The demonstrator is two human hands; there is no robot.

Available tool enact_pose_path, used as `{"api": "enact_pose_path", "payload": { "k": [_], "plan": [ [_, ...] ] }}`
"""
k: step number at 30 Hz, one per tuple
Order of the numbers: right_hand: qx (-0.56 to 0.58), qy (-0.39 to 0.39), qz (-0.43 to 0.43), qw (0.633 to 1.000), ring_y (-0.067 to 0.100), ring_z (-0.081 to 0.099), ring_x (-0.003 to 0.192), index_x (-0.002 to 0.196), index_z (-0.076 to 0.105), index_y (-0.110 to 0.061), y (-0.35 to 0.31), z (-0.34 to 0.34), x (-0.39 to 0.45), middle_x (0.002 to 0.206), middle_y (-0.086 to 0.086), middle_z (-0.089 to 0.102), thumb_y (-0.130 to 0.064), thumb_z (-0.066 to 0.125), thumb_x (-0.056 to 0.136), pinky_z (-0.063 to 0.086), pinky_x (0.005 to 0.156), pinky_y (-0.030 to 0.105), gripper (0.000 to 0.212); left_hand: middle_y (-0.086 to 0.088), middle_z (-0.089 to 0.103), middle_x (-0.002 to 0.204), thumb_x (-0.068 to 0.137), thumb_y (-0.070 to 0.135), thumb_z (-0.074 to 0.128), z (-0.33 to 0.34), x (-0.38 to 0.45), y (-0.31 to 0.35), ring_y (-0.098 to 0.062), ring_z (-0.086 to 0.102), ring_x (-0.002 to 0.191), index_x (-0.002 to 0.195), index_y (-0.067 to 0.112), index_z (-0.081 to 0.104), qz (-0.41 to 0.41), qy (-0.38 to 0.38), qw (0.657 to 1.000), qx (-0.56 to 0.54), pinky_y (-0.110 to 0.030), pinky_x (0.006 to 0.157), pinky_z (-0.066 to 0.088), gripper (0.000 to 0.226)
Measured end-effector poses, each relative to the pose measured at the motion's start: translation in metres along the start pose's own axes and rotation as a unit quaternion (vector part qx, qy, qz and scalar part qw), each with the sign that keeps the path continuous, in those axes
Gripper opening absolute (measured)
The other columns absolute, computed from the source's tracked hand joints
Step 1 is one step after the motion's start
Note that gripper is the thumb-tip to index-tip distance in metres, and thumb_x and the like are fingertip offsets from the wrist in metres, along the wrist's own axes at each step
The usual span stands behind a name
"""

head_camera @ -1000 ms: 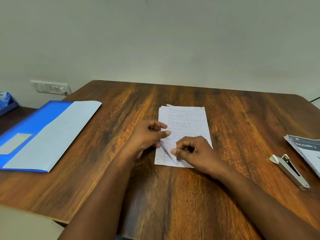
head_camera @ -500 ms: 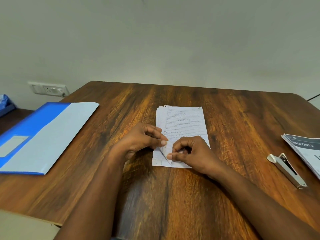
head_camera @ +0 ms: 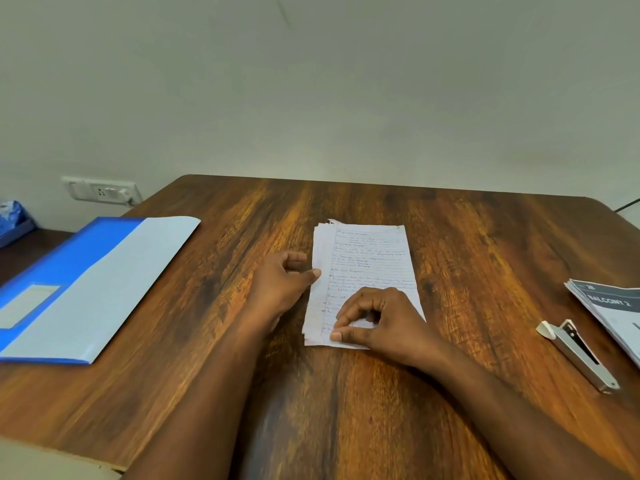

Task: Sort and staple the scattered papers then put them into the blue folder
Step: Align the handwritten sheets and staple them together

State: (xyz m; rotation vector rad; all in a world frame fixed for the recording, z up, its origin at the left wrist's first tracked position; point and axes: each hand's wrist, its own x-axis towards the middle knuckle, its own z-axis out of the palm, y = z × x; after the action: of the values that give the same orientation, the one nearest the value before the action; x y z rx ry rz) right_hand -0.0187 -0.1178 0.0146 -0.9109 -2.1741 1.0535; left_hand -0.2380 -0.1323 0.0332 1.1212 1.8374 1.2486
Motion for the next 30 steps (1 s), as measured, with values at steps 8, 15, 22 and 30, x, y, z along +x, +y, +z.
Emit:
{"api": "enact_pose_path", "payload": {
  "k": [8,15,22,30],
  "plan": [
    [-0.008,0.0,0.007,1.0,0.003,0.068,0.098,0.084,0.085,-0.03,-0.003,0.002,-0.002,0.095,-0.02,0.073,-0.04,0.093,0.074,0.051,0.078,0.017,0.016,-0.008,0.065,0.128,0.08,0.021,0.09,0.023,-0.001,0.01,-0.027,0.072,0.1,0.141,0.013,0.054,-0.091,0.006,0.987,-0.132,-0.041,0.08,0.061,0.071],
    [-0.001,-0.008,0.02,1.0,0.004,0.068,0.099,0.086,0.084,-0.031,-0.006,0.001,-0.002,0.096,-0.021,0.074,-0.041,0.09,0.077,0.052,0.081,0.02,0.014,-0.004,0.074,0.123,0.091,0.019,0.081,0.032,-0.005,0.011,-0.017,0.074,0.103,0.134,0.013,0.065,-0.025,-0.04,0.999,-0.019,-0.029,0.074,0.061,0.046],
    [0.035,0.351,0.15,0.924,0.01,0.062,0.118,0.126,0.065,-0.035,0.006,-0.039,0.013,0.133,-0.01,0.062,-0.041,0.086,0.081,0.055,0.093,0.035,0.05,-0.01,0.081,0.105,0.092,-0.005,0.073,0.017,-0.007,0.01,-0.026,0.079,0.094,0.121,0.004,0.069,-0.004,-0.099,0.98,-0.172,-0.042,0.077,0.066,0.031],
    [0.324,0.25,0.159,0.898,0.024,0.077,0.1,0.125,0.067,-0.01,0.01,-0.071,0.011,0.113,0.004,0.079,-0.017,0.083,0.083,0.064,0.079,0.039,0.046,-0.011,0.077,0.121,0.092,0.006,0.076,0.022,-0.022,0.012,-0.032,0.075,0.11,0.125,0.006,0.07,0.062,-0.212,0.963,-0.157,-0.055,0.096,0.06,0.034]
  ]
}}
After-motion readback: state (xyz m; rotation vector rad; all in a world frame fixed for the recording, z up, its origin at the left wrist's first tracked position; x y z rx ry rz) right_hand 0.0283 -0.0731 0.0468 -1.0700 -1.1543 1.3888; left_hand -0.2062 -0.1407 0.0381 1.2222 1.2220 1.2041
